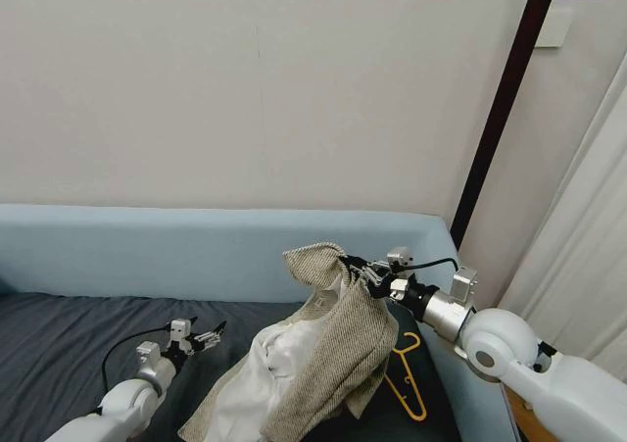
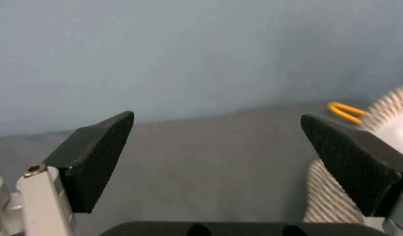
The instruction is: Pick up the clothes from the sofa and hang them on the clothes hanger.
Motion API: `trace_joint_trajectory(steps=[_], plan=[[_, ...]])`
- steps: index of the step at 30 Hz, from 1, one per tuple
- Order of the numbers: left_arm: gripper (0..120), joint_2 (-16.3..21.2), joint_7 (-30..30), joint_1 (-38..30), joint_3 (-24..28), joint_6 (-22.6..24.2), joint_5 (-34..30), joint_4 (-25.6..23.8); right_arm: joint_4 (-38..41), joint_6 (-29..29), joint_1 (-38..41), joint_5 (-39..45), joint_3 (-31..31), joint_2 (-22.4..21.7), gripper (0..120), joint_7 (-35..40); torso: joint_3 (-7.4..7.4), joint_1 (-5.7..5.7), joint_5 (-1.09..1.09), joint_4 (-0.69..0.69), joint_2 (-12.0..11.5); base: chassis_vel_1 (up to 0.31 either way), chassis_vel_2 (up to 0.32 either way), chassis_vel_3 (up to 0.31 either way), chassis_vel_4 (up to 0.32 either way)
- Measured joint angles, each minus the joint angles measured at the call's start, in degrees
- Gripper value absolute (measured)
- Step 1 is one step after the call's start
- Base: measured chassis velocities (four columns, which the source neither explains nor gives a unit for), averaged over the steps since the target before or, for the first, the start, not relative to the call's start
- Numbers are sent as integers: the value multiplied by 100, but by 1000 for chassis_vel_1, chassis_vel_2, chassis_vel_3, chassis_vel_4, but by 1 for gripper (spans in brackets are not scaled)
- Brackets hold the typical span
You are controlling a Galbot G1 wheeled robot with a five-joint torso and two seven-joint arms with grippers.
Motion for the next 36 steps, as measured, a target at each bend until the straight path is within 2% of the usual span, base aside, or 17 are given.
trace_joint_trajectory(steps=[3,6,10,18,25,29,31,35,36], plan=[[100,-367,1070,-329,159,-1,9,763,48,0,-65,44,121,-103,0,25,-1,0,-1,2,0,0,0,0,0],[100,-570,1316,-390,151,44,1,986,54,0,-112,52,186,-148,0,31,-1,0,-1,2,0,0,0,0,0],[100,-787,1331,-374,190,130,-9,1021,67,0,-164,66,216,-189,0,45,-1,0,-1,0,0,0,0,0,0],[100,-1218,1125,-352,562,172,380,1147,112,-19,-111,154,151,-171,0,119,-1,-1,-2,1,0,0,0,0,0],[98,-1253,1062,-290,743,167,620,1076,142,-38,-148,175,145,-184,0,167,-1,-1,-2,2,1,0,0,0,0],[81,-1222,992,-267,773,96,676,1012,139,-42,-181,165,147,-169,0,205,-1,-1,-2,1,1,0,0,0,0],[77,-1206,977,-263,770,85,674,989,139,-43,-186,159,147,-166,0,210,-1,-1,-2,1,1,0,0,0,0],[59,-1092,911,-222,765,40,636,839,145,-46,-206,134,124,-160,0,233,-1,-1,-2,1,1,0,0,0,0],[59,-1092,911,-222,765,40,636,839,145,-46,-206,134,124,-160,0,233,-1,-1,-2,1,1,0,0,0,0]])
